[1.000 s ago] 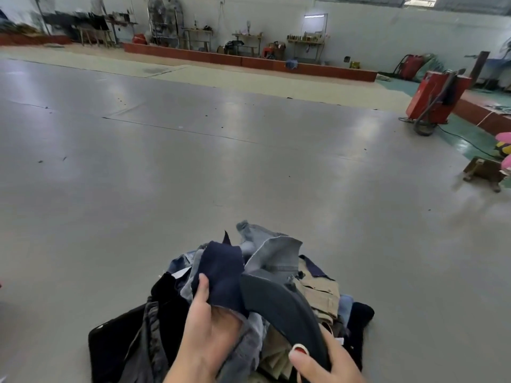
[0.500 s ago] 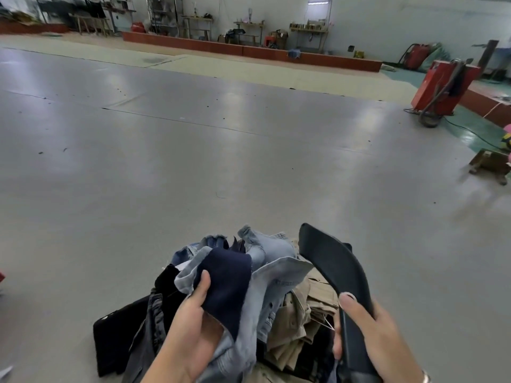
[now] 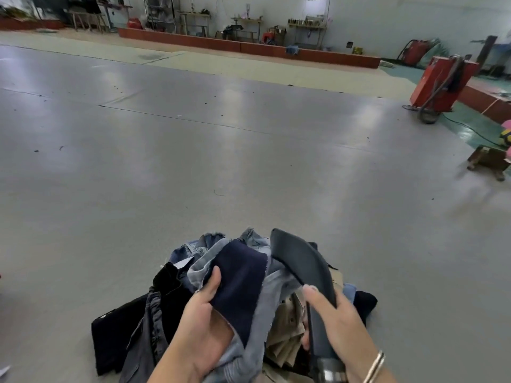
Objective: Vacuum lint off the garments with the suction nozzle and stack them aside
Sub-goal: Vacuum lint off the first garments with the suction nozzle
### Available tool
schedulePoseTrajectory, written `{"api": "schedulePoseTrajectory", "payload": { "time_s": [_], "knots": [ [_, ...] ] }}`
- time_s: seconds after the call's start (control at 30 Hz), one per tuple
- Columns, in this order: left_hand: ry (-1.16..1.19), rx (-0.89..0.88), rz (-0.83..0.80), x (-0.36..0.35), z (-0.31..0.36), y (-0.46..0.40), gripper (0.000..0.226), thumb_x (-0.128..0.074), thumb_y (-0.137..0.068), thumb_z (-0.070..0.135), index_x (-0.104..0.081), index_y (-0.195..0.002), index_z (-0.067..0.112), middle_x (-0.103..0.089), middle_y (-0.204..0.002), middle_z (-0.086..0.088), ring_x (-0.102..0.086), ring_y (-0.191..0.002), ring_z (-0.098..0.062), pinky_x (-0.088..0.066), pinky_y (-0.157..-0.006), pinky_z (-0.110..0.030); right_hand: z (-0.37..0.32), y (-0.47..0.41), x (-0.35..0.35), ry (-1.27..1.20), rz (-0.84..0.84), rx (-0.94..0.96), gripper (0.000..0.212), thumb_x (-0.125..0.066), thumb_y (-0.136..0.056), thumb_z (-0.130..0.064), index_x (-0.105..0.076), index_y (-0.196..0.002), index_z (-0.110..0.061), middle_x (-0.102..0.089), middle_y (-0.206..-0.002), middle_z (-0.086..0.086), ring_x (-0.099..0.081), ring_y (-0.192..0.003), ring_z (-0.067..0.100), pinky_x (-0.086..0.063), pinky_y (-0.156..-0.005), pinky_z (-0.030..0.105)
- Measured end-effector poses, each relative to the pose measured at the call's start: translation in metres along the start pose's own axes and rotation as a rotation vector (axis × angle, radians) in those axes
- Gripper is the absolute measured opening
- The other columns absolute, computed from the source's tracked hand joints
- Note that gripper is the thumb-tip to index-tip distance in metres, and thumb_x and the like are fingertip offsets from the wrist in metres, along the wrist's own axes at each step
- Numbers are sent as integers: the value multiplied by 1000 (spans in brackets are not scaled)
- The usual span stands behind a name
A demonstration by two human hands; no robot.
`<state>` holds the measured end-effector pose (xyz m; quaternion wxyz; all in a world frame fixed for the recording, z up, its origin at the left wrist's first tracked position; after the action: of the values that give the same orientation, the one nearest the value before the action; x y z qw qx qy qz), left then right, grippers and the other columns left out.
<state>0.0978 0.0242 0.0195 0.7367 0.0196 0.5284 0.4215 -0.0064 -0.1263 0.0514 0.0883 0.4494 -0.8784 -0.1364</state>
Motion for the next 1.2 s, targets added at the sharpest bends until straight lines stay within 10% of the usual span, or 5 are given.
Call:
{"api": "schedulePoseTrajectory", "payload": {
  "time_s": [0.2, 0.4, 0.6, 0.83, 1.2],
  "knots": [
    [60, -111, 38, -4, 18, -5, 48, -59, -77, 31, -65, -115, 2, -70, -108, -21, -70, -91, -37, -55, -72, -43, 12, 11, 26, 8, 38, -33, 71, -77, -45, -59, -62, -104, -22, -67, -75, 8, -63, -68, 31, -55, -68, 41],
    [42, -72, -52, -18, 7, -17, 40, -55, -79, 34, -78, -90, 3, -72, -105, -17, -72, -86, -31, -49, -75, -42, 19, 17, -11, 107, -116, -61, 36, -74, -70, -50, -53, -99, -47, -69, -80, -30, -65, -69, -8, -44, -55, 4],
    [-47, -52, -38, -20, -2, -17, 37, -60, -78, 29, -75, -100, 4, -70, -108, -21, -70, -93, -35, -58, -66, -40, -5, -6, 14, 16, 23, -39, 31, -67, -81, -34, -56, -97, -10, -58, -53, 7, -57, -42, 27, -49, -41, 29],
    [-283, -279, 190, 4, 32, -20, 25, -63, -82, 23, -69, -105, 14, -75, -97, -11, -72, -88, -28, -52, -73, -36, -13, 14, 43, 101, 118, 81, 60, -70, -53, -51, -58, -108, -31, -63, -56, 15, -60, -44, 31, -48, -41, 27],
    [-255, -189, 12, 6, 28, -18, 37, -54, -64, -1, -68, -98, -1, -72, -90, -23, -72, -74, -32, -58, -59, -36, -12, 28, -22, 285, -27, 88, 39, -64, -63, -63, -39, -92, -60, -39, -77, -64, -38, -76, -40, -34, -58, -9]
  ]
}}
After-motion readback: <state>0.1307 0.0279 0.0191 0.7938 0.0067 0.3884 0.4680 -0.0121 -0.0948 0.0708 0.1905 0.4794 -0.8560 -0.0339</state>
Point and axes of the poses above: each hand's wrist, its own y-axis away from the middle knuckle, its own x-axis out of the back of the hand, z = x × y, the point moved 10 cm from there along -y, towards the middle knuckle
